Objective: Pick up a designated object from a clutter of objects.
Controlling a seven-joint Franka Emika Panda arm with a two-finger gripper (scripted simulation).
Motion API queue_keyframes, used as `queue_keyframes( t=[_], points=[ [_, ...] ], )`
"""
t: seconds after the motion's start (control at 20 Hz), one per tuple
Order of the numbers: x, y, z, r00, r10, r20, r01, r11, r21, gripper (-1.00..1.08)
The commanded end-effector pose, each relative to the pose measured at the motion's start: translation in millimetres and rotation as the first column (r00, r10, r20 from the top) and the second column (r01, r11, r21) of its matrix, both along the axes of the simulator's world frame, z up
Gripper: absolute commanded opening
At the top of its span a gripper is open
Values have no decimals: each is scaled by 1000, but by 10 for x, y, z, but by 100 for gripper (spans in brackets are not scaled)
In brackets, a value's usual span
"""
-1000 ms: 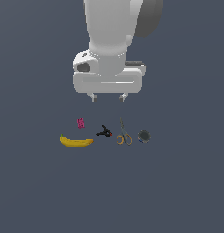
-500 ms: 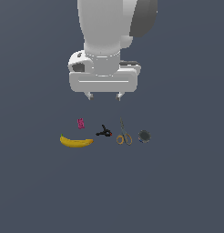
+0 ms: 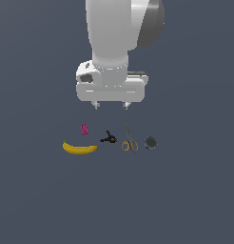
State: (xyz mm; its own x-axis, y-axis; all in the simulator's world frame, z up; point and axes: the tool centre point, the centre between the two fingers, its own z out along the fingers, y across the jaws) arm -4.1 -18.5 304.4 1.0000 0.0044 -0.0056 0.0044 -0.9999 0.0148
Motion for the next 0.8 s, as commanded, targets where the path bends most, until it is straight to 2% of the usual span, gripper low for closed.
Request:
queue_keyframes(
  t=[0.0,0.4,0.75],
  points=[
    [7,44,-122,1000,-5,0,5,1000,-1,100],
    [-11,266,-727,999,-33,2,33,999,-2,100],
    [-151,528,-1409,998,-64,5,64,998,0,100]
  ],
)
